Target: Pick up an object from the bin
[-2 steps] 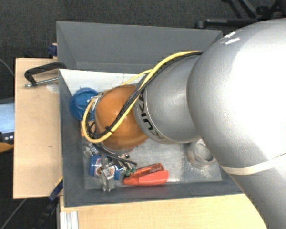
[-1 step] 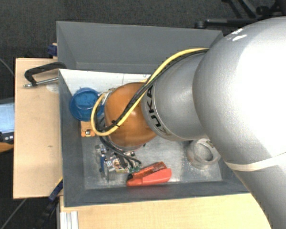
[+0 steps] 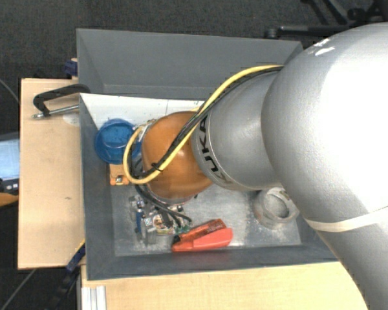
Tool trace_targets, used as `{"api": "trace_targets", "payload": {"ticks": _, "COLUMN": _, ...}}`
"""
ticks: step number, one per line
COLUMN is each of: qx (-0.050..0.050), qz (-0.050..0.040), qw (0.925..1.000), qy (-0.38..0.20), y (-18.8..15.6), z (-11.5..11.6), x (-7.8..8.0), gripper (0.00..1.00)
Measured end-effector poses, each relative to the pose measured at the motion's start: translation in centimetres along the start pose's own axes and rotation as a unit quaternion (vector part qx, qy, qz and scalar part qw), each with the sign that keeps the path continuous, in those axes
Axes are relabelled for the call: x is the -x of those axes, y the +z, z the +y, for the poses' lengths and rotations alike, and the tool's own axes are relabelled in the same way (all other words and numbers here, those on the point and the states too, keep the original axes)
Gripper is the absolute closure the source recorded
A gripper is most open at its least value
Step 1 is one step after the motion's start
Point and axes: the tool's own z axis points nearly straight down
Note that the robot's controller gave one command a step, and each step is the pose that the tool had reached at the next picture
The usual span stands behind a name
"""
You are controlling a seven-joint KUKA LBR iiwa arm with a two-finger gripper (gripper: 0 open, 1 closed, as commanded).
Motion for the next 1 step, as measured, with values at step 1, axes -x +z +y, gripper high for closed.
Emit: {"api": "trace_targets", "payload": {"ticks": 1, "qx": 0.0, "qz": -0.0002, "qw": 1.0, "qy": 0.0, "y": -0.31, "z": 0.0, "x": -0.03, "gripper": 1.0}}
